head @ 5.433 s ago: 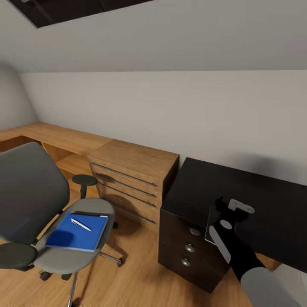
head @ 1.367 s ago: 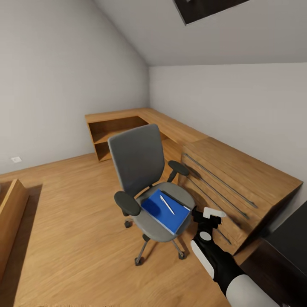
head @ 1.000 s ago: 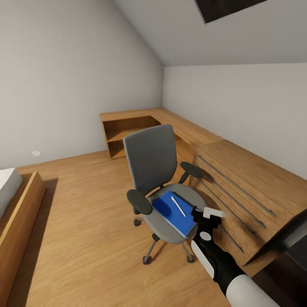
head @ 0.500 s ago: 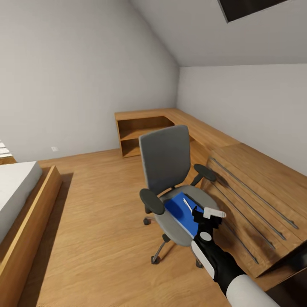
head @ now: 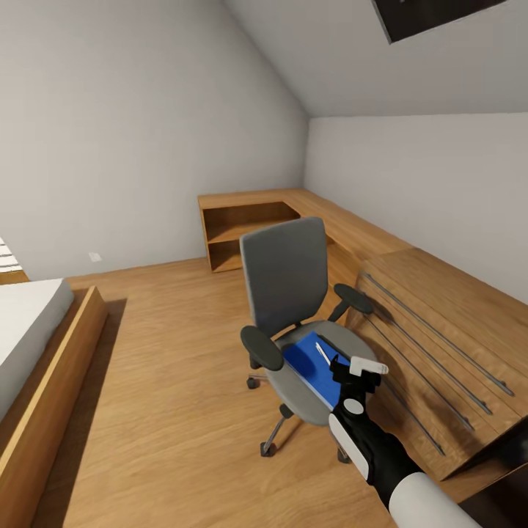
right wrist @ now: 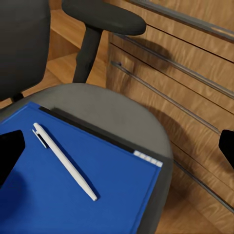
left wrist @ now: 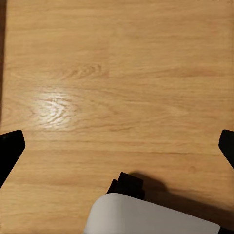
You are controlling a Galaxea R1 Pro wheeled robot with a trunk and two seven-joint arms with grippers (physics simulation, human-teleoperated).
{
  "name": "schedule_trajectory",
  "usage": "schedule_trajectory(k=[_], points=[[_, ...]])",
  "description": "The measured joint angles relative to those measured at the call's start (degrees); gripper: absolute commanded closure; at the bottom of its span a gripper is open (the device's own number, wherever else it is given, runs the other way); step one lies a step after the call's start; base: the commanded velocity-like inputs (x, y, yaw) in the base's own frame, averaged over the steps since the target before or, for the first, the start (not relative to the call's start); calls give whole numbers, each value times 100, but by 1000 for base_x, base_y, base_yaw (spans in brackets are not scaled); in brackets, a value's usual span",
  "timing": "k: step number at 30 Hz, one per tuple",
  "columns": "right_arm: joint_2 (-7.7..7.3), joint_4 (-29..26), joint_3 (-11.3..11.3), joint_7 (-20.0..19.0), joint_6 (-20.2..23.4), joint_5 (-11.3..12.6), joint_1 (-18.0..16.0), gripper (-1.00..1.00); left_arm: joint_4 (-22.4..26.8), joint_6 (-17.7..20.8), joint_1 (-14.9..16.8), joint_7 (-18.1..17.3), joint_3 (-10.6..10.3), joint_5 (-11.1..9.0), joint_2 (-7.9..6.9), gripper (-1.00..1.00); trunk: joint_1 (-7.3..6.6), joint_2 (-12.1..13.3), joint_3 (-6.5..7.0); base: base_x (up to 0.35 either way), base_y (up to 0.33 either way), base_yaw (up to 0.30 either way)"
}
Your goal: In the bedroom, organize the workspace by keeping the computer under the desk, ensuring the monitor is on the desk, placing the keyboard on the desk next to the monitor, placing the mouse on the desk next to the keyboard, moving the folder from the swivel chair onto the desk next to the mouse, stacking the notebook on top of the folder with the pen on top of the notebook, and positioning the swivel chair next to the desk.
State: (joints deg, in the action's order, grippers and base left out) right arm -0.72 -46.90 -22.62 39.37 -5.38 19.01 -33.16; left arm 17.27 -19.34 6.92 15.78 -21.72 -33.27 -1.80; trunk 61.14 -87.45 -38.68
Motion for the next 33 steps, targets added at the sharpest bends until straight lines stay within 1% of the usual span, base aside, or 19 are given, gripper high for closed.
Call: schedule_trajectory(k=[4, 8, 10, 13, 14, 15, 16, 18, 20, 21, 22, 24, 25, 26, 28, 29, 30, 32, 33], points=[[-3, -3, 2, -17, -5, -9, 0, -100, 0, -2, 0, 0, -2, 0, -2, -100, 0, 0, 0, 0, 0, 0], [12, 81, 9, -30, 53, 83, -62, -100, -2, -6, 0, 30, 6, -5, -17, -100, 0, 0, 0, 0, 0, 0], [14, 115, 11, -25, 58, 167, -113, -100, -5, -8, 0, 35, 7, -6, -19, -100, 0, 0, 0, 0, 0, 0], [7, 145, 16, -10, 163, 462, -305, -100, -4, -29, 0, 44, 10, 0, -19, -100, 0, 0, 0, 0, 0, 0], [4, 118, 16, -13, 419, 625, -388, -100, -2, -37, 0, 47, 12, 6, -14, -100, 0, 0, 1, 0, 0, 0], [3, 89, 17, -25, 697, 710, -424, -100, -2, -41, 0, 48, 13, 9, -13, -100, 0, 0, 0, 0, 0, 0], [4, 53, 17, -33, 1020, 770, -448, -100, -1, -43, 0, 46, 14, 13, -11, -100, 0, 0, 0, 0, 0, 0], [6, -21, 19, -37, 1520, 815, -470, -100, -1, -45, 0, 48, 12, 18, -10, -100, 0, 0, 0, 0, 0, 0], [5, -109, 20, -44, 1892, 858, -481, -100, -1, -46, 0, 50, 2, 20, -10, -100, 0, 0, 0, 0, 0, 0], [-8, -241, 33, -50, 2271, 983, -489, -100, 64, -46, 0, 49, -10, 26, -14, -100, 0, 0, 1, 0, 0, 0], [-10, -256, 35, -49, 2352, 1021, -490, -100, 106, -44, 0, 50, -10, 26, -15, -100, 0, 0, 0, 0, 0, 0], [-16, -280, 42, -48, 2582, 1126, -491, -100, 323, -26, 0, 57, -16, 29, -21, -100, 0, 0, 1, 0, 0, 0], [-37, -296, 50, -47, 2844, 1203, -492, -100, 628, -6, 1, 46, -19, 38, -26, -100, 0, 0, 1, 0, 0, 0], [-58, -310, 58, -47, 3045, 1236, -493, -100, 872, 8, 0, 39, -16, 36, -33, -100, 0, 0, 1, 0, 0, 0], [-80, -323, 75, -48, 3243, 1255, -493, -100, 1128, 41, -1, 35, -12, 33, -52, -100, 0, 0, 1, 0, 0, 0], [-95, -335, 97, -48, 3412, 1266, -493, -100, 1369, 137, -1, 32, -9, 38, -74, -100, 0, 0, 1, 0, 0, 0], [-102, -346, 110, -49, 3488, 1271, -493, -100, 1498, 218, -1, 33, -2, 37, -85, -100, 0, 0, 1, 0, 0, 0], [-118, -415, 151, -50, 3643, 1278, -493, -100, 1882, 635, -2, 38, 41, 47, -106, -100, 0, 0, 1, 0, 0, 0], [-131, -490, 179, -50, 3702, 1279, -493, -100, 2174, 1020, -1, 65, 111, 59, -112, -100, 0, 0, 1, 0, 0, 0]])
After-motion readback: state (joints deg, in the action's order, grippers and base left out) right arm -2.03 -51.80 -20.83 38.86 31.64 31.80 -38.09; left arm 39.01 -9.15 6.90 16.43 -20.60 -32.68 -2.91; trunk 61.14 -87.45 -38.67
